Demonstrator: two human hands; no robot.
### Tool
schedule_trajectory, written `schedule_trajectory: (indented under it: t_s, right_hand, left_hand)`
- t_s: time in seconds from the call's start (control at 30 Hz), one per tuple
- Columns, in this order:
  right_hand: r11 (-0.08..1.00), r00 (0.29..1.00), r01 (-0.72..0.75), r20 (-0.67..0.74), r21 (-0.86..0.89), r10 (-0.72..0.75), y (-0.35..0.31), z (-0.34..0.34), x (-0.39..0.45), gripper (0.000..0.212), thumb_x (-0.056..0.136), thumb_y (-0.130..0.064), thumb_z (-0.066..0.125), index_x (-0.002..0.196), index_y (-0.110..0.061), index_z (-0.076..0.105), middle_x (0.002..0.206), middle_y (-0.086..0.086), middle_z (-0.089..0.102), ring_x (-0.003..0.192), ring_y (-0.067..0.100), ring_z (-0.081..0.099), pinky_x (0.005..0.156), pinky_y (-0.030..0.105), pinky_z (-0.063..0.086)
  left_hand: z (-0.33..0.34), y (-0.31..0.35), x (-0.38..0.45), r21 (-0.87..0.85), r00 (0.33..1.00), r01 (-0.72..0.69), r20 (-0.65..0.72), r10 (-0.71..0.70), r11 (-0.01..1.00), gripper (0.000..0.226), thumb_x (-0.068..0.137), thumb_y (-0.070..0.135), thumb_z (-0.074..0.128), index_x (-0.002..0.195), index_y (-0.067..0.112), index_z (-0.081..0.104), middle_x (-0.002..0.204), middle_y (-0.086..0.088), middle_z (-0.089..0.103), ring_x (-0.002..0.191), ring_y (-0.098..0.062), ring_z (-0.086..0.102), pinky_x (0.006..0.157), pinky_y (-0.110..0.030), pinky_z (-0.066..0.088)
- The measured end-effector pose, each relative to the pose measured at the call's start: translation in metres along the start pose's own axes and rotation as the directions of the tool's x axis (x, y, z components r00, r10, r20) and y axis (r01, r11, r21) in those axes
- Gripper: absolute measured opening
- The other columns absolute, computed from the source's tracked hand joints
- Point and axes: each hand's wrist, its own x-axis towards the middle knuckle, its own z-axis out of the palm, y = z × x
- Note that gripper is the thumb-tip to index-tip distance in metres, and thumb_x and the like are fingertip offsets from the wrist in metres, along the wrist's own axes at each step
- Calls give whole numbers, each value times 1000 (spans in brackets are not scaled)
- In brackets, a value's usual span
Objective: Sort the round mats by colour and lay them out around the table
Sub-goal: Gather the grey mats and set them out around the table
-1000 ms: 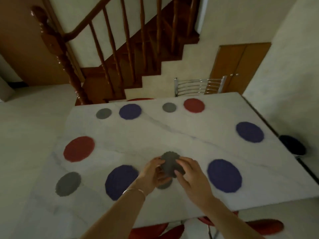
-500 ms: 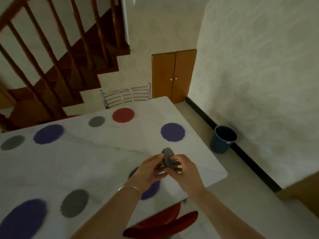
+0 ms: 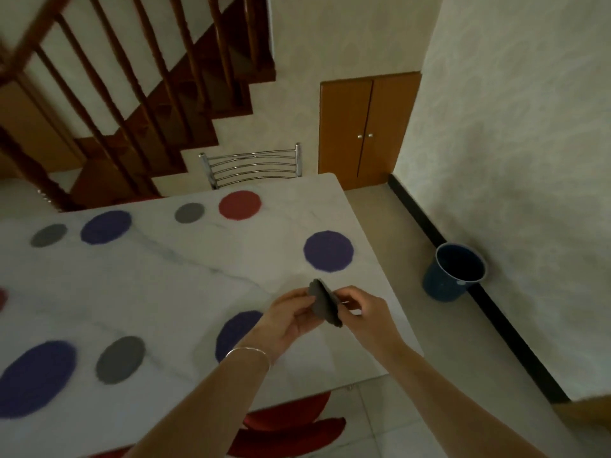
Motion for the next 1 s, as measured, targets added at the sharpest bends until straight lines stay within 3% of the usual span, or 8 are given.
schedule_trajectory:
  t_s: [0.17, 0.33, 0.47, 0.57, 0.7, 0.8, 0.93, 1.0]
  right_hand:
    - [988, 999, -35, -23, -152, 32, 3, 18, 27, 4, 86, -15, 62, 82, -15, 62, 74, -1, 66, 68, 12, 62, 61, 28, 52]
    - [935, 997, -54, -73, -351, 30, 19, 28, 52, 13, 85, -15, 61, 73, -13, 60, 65, 3, 63, 58, 19, 58, 53, 37, 49]
    - [837, 1000, 11, -9, -546, -19, 33, 47, 52, 4, 83, -12, 64, 86, -13, 65, 79, 2, 68, 67, 19, 64, 57, 33, 55]
    - [750, 988, 151, 121, -644, -95, 53, 60, 43, 30, 68, -3, 76, 96, -10, 71, 97, 6, 72, 82, 22, 70, 61, 32, 59]
    - [729, 938, 191, 341, -657, 62, 85, 75, 28, 34, 91, -20, 52, 124, -21, 59, 134, -4, 54, 117, 17, 55, 88, 32, 50]
    - [732, 917, 206, 390, -649, 88, 92, 76, 17, 31, 89, -21, 54, 119, -23, 62, 128, -6, 57, 114, 17, 57, 85, 31, 51]
    - [752, 922, 221, 385, -622, 47, 87, 71, 11, 34, 54, -20, 86, 85, -27, 75, 91, -10, 71, 77, 10, 69, 51, 19, 52]
    - [762, 911, 222, 407, -608, 59, 90, 70, 13, 31, 75, -22, 71, 105, -27, 70, 112, -9, 65, 98, 12, 64, 67, 24, 54]
  left_hand:
    - [-42, 11, 14, -103, 995, -52, -93, 43, 993, 21, 83, -3, 61, 103, 3, 63, 96, -21, 71, 82, -28, 73, 64, -31, 58]
    - [-89, 20, 25, -222, 984, -103, -165, 67, 970, 17, 83, -6, 58, 88, 5, 68, 86, -16, 74, 75, -27, 73, 60, -33, 59]
    - [-123, 22, 20, -263, 971, -148, -224, 89, 953, 20, 86, -5, 55, 104, 0, 63, 93, -18, 73, 81, -27, 73, 63, -32, 60]
    - [-143, 20, 11, -290, 957, -177, -272, 97, 941, 17, 88, -6, 52, 99, -1, 63, 90, -18, 73, 81, -27, 73, 64, -34, 60]
    - [-156, 18, -2, -301, 934, -229, -334, 123, 926, 17, 86, -5, 53, 98, -1, 64, 92, -19, 73, 82, -29, 73, 64, -34, 60]
    - [-152, 12, -10, -293, 910, -259, -394, 131, 920, 21, 85, -4, 54, 105, -2, 61, 99, -20, 70, 85, -29, 72, 67, -34, 61]
    - [-139, 0, -19, -324, 894, -284, -430, 127, 902, 18, 85, -5, 54, 99, 0, 62, 89, -17, 74, 79, -28, 73, 61, -33, 60]
    - [-132, -3, -22, -329, 894, -284, -431, 124, 901, 18, 86, -5, 53, 100, 0, 61, 87, -17, 74, 77, -27, 73, 59, -31, 60]
